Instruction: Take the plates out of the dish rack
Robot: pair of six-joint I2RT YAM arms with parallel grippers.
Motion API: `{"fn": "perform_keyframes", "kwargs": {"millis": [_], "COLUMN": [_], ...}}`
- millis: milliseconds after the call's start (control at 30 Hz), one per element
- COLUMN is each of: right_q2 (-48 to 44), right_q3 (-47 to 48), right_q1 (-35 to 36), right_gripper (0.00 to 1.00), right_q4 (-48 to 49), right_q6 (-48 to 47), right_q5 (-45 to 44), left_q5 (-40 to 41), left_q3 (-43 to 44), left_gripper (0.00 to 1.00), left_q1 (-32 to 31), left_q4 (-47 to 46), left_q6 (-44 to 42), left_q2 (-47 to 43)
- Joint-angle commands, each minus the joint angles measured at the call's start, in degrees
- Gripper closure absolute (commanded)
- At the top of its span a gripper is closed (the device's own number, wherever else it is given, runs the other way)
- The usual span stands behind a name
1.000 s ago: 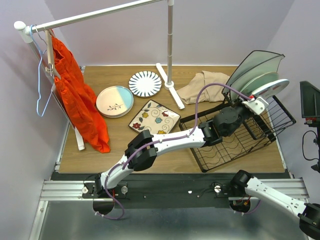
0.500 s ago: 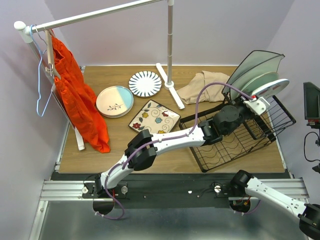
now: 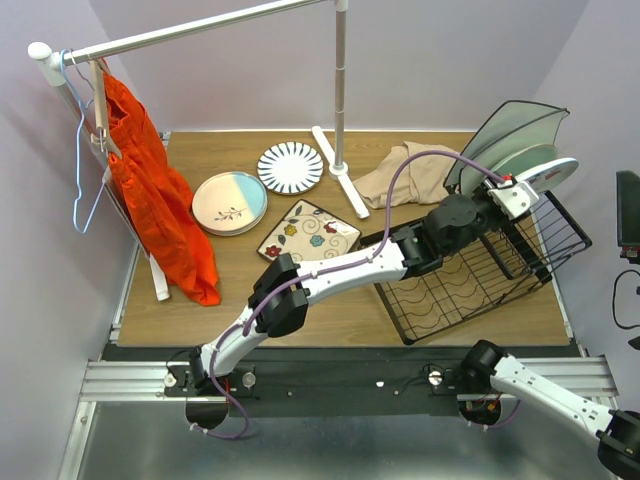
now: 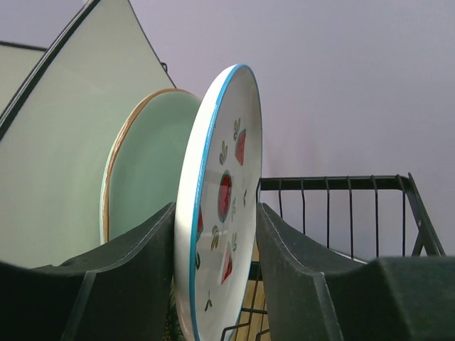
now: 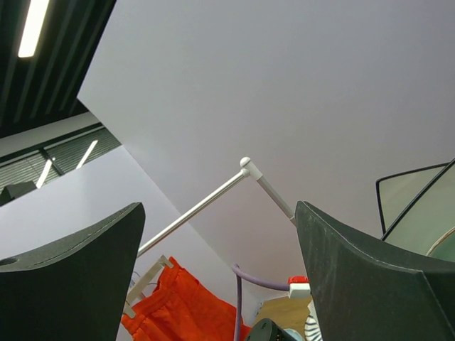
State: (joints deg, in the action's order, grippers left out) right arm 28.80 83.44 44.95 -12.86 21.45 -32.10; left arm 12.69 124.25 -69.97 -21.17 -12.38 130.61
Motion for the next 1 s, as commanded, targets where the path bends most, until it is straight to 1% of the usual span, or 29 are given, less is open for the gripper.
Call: {"fn": "perform_keyframes", "kwargs": {"millis": [0,200,467,500,600,733,867,900,967], "right_q2": [-0.2,0.2,-0.1,-0.1,-0.1,0.0,0.0,-0.1,-0.1], "right_q3": [-0.6,-0.7,-1.0,-1.0,-1.1,-1.2,-1.2,-1.2,-1.2], "right_q1": [0.2,0.2,0.2,0.2,0.2,0.2,0.2,0.3,0.2], "right_gripper": [0.05,0.05,0.05,0.05,0.05,0.05,0.05,0.05,0.05], "right_q4": [1.3,1.5,1.7,1.7,1.8,1.9,2.0,2.1,2.0], "right_q6": [-0.9,-0.9,-0.9,-1.0,-1.1,-1.1,-1.1,-1.1,-1.2], "right_q5": [-0.7,-0.4,-0.7,-0.5,-0.5,-0.7,-0.7,-0.8,-0.7], "left_q5": [-4.6,-7.6,-8.7,-8.8,-9.3,-9.4,-8.5,-8.0,-6.8], "left_q3": [3.9,4.3,5.7,5.7,5.7,5.6,4.2,3.7,2.7], "left_gripper": [0.46,0.47,0.48,0.51,0.55,0.64,0.73,0.77,0.81], "left_q1": [0.3,2.1,2.3,2.3,2.3,2.3,2.2,2.1,1.9], "left_q4": [2.4,2.6,2.5,2.5,2.4,2.4,1.4,0.6,0.0], "left_q6": [0.5,3.0,1.6,1.4,1.4,1.5,1.3,1.0,-0.2], "left_q2": [1.7,2.3,4.2,4.6,4.8,4.7,3.5,2.9,2.4]}}
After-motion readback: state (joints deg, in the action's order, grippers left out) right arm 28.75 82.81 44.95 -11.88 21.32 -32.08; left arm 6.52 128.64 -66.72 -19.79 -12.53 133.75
